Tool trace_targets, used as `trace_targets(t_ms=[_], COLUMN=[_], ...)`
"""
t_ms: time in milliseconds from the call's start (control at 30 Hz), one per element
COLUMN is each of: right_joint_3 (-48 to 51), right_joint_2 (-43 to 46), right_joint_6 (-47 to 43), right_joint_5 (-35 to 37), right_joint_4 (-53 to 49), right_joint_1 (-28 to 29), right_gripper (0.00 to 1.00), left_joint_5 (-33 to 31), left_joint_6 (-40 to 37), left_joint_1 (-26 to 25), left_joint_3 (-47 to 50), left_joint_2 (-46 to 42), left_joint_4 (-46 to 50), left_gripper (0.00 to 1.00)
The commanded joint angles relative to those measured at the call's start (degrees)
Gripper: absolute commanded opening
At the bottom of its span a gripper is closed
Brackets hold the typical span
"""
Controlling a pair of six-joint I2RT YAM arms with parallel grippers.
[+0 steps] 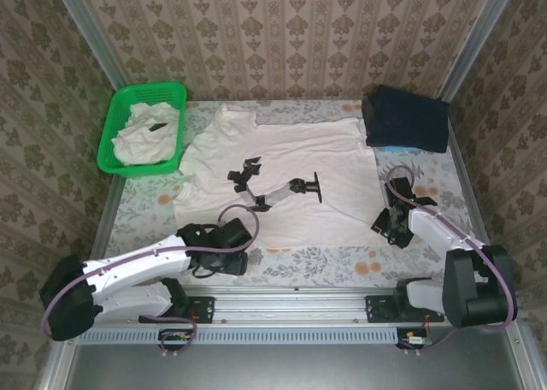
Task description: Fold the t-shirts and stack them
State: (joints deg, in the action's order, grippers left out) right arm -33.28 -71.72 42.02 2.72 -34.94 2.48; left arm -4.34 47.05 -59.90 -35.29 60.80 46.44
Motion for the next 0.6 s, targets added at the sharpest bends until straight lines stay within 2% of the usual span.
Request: trace_targets(t_ms=[0, 233, 367, 567], right_joint_3=[0.8, 0.2, -0.6, 0.0], right_joint_2=[0.5, 1.3, 2.1, 4.0], right_joint_6=[1.1, 0.0, -1.3, -1.6], right_joint_5=[-2.2, -5.0, -5.4, -4.5], right_joint_4=[1.0, -2.0, -5.3, -6.3], right_joint_1=[-0.3, 0.0, 0.4, 0.5], right_gripper=[0.54, 0.63, 0.64, 0.64], left_joint_5=[0.8, 4.7, 5.2, 4.9], left_joint_6=[-3.1, -3.5, -3.2, -3.8], left_joint_1=[0.4, -1.1, -2.3, -2.9], left_joint_3=[-0.2, 1.5, 1.7, 1.6], left_joint_2=[0.3, 2.7, 7.0, 10.5], left_joint_4=[-1.5, -3.8, -4.1, -4.9], left_gripper=[0.55, 0.49, 0.46, 0.33])
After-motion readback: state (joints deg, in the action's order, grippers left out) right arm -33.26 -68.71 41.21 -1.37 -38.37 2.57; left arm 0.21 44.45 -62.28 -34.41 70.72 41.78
